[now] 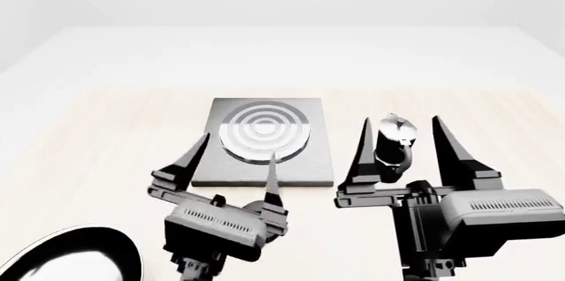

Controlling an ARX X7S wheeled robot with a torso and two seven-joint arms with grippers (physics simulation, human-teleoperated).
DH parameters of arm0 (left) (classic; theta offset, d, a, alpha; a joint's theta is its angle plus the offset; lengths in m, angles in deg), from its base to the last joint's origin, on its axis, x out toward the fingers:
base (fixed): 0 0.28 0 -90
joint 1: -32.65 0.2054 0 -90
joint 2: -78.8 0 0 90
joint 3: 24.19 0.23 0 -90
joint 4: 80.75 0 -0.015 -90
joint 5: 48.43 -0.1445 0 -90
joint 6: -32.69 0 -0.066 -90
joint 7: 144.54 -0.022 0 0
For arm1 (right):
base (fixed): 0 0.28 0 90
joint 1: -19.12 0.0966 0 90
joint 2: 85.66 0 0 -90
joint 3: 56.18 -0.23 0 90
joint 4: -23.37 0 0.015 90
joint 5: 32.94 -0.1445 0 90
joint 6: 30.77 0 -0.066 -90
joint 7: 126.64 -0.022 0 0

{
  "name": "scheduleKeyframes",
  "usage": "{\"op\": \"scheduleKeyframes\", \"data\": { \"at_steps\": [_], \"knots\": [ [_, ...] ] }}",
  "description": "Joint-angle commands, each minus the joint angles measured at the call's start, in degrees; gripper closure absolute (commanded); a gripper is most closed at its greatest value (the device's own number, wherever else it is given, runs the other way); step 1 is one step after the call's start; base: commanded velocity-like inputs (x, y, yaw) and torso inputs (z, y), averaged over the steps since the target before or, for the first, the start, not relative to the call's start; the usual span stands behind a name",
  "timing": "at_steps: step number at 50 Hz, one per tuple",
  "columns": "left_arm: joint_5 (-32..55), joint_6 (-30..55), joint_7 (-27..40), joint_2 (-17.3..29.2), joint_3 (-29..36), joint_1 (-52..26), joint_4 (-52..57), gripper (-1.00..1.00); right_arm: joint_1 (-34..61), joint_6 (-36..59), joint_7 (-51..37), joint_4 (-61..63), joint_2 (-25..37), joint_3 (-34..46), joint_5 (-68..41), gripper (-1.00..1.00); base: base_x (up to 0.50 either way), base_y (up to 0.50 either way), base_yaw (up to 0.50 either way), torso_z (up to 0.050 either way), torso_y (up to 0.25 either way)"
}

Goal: Turn on the stove and put the moka pot on it.

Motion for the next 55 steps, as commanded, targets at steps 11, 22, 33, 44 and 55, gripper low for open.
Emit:
{"op": "scheduleKeyframes", "data": {
  "at_steps": [11, 22, 33, 44, 55],
  "knots": [
    [-18.8, -8.6, 15.6, 4.5, -7.4, 8.6, 10.3, -1.0, 0.8, 1.5, -1.2, -2.9, 1.1, -2.1, -0.7, -1.0, 0.0, 0.0, 0.0, 0.0, 0.0],
    [-17.8, -10.1, 16.2, 6.3, -8.7, 11.5, 15.5, -1.0, 2.5, 7.9, -2.3, -5.4, 2.7, -3.5, -2.1, -1.0, 0.0, 0.0, 0.0, 0.0, 0.0],
    [-18.1, -10.0, 16.4, 7.4, -9.6, 13.2, 18.7, -1.0, 2.4, 4.4, -0.9, -13.5, 2.3, -3.3, -1.5, -1.0, 0.0, 0.0, 0.0, 0.0, 0.0],
    [-17.9, -10.3, 16.4, 8.0, -9.6, 13.9, 19.6, -1.0, 3.4, -1.1, 1.1, -23.2, 0.9, -2.7, -0.9, -1.0, 0.0, 0.0, 0.0, 0.0, 0.0],
    [-17.8, -9.6, 16.3, 8.0, -9.4, 14.0, 20.3, -1.0, 5.2, -6.3, 2.9, -34.4, -0.9, -2.1, -0.3, -1.0, 0.0, 0.0, 0.0, 0.0, 0.0]
  ]
}}
